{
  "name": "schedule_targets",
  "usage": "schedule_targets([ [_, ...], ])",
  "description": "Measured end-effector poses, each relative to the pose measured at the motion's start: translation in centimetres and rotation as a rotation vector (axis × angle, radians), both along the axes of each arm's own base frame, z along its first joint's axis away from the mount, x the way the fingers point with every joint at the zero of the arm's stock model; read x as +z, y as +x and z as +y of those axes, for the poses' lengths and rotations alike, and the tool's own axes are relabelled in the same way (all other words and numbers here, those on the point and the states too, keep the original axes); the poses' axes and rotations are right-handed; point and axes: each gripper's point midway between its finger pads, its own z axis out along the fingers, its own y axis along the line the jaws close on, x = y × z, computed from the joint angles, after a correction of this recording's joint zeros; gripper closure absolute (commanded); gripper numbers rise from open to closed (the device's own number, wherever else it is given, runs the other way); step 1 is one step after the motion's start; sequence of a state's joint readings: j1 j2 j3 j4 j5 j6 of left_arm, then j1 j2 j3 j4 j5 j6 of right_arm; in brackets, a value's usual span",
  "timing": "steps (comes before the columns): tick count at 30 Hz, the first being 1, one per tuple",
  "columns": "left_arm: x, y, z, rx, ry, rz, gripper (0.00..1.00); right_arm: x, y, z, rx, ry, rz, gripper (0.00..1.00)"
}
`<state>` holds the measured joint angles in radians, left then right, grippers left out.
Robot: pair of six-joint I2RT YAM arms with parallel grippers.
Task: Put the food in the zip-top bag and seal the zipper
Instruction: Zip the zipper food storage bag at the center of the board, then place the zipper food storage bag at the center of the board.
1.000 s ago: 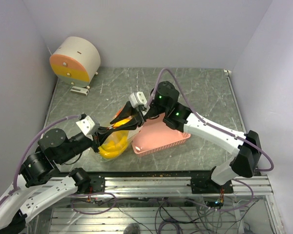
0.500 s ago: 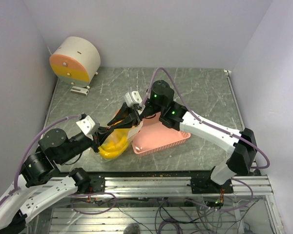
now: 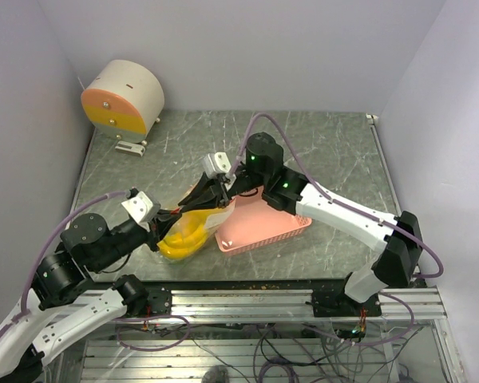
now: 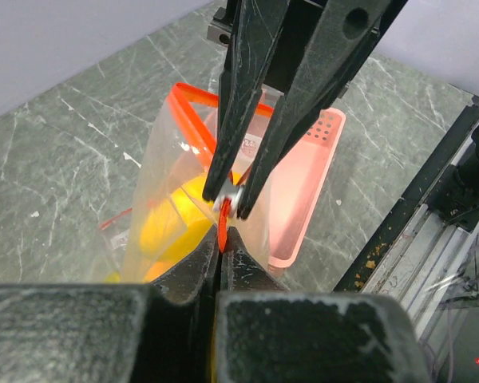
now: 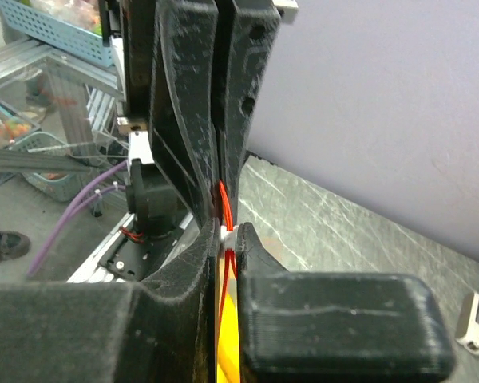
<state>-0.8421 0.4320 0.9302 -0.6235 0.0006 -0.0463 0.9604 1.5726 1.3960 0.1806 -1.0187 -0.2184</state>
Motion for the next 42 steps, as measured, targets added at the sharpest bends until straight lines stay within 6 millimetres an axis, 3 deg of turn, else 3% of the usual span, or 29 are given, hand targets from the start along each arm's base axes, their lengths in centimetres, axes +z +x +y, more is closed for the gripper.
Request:
schedule_targets([
  [13, 1.2, -0.4, 2.6, 0.082, -0.031, -0.044, 0.93, -2.6, 5.0, -2.2, -0.155, -0.082, 0.010, 1.00],
  [23, 1.2, 0.7, 5.0, 0.218, -0.018, -0.056, 0.93, -6.5, 11.1, -6.5, -0.314, -0.154, 0.101, 1.00],
  [33, 2.2, 1.2, 8.0, 0.362, -0.051, -0.092, 0.93, -7.8, 14.3, -9.9, -0.401, -0.158, 0.157, 1.00],
  [38, 2.4, 1.6, 8.8, 0.407, -0.060, -0.101, 0.93, -7.3, 14.4, -10.0, -0.409, -0.144, 0.196, 0.46],
  [42, 4.3, 2.3, 9.5, 0.473, -0.129, -0.143, 0.93, -7.1, 17.0, -11.2, -0.543, -0.147, 0.289, 0.02],
])
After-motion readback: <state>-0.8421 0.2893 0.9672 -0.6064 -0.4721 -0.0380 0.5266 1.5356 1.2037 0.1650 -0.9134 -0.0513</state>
